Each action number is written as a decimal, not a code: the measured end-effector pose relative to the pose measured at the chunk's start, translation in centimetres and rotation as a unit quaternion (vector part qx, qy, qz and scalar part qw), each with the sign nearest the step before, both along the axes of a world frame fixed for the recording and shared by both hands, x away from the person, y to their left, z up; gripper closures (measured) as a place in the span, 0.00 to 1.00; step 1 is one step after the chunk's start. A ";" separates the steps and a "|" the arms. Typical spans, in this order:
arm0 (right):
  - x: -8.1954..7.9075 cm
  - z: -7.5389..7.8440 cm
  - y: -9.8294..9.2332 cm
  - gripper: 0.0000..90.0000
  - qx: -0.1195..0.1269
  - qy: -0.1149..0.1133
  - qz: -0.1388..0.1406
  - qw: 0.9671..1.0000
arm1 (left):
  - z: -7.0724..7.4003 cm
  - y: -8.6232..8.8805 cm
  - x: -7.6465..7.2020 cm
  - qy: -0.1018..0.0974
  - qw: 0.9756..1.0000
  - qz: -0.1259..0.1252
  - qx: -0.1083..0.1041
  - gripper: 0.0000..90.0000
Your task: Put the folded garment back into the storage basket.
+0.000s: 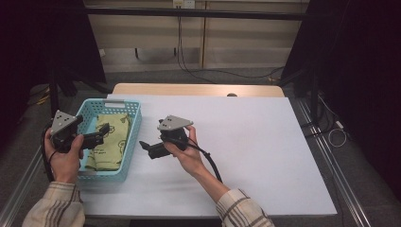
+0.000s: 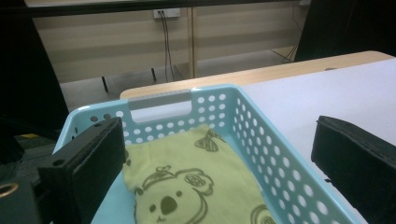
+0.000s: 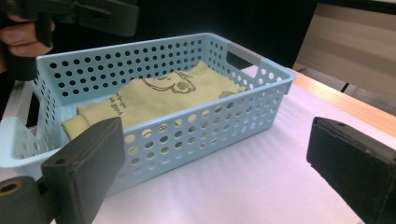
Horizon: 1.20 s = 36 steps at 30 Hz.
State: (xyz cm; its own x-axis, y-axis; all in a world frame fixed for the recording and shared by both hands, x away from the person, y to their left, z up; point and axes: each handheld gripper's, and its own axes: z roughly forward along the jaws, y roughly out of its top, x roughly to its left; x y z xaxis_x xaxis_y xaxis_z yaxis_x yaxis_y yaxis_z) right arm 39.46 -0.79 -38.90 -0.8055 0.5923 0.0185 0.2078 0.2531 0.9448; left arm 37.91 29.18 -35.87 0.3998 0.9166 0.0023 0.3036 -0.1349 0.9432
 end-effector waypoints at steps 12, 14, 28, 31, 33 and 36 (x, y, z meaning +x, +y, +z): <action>-1.2 0.2 -3.9 0.04 0.001 -0.018 -0.042 0.999 | 0.0 -0.8 -2.8 0.005 1.000 -0.008 0.001 0.04; -1.4 0.1 -4.5 0.04 0.007 -0.018 -0.048 0.999 | 0.1 -0.8 -3.3 0.004 1.000 -0.010 -0.002 0.04; -3.8 0.1 -8.9 0.04 0.007 -0.032 -0.086 0.996 | -0.7 -1.5 -6.2 -0.002 1.000 -0.008 -0.012 0.04; -4.5 0.2 -10.1 0.04 0.006 -0.035 -0.099 0.994 | -1.0 -2.1 -6.4 -0.009 1.000 -0.019 -0.014 0.04; -4.9 0.3 -11.0 0.04 0.009 -0.038 -0.108 0.993 | -1.1 -2.5 -6.5 -0.026 0.999 -0.023 -0.012 0.04; -5.4 0.2 -12.1 0.04 0.006 -0.042 -0.117 0.992 | -1.2 -3.5 -6.6 -0.030 0.999 -0.029 -0.018 0.04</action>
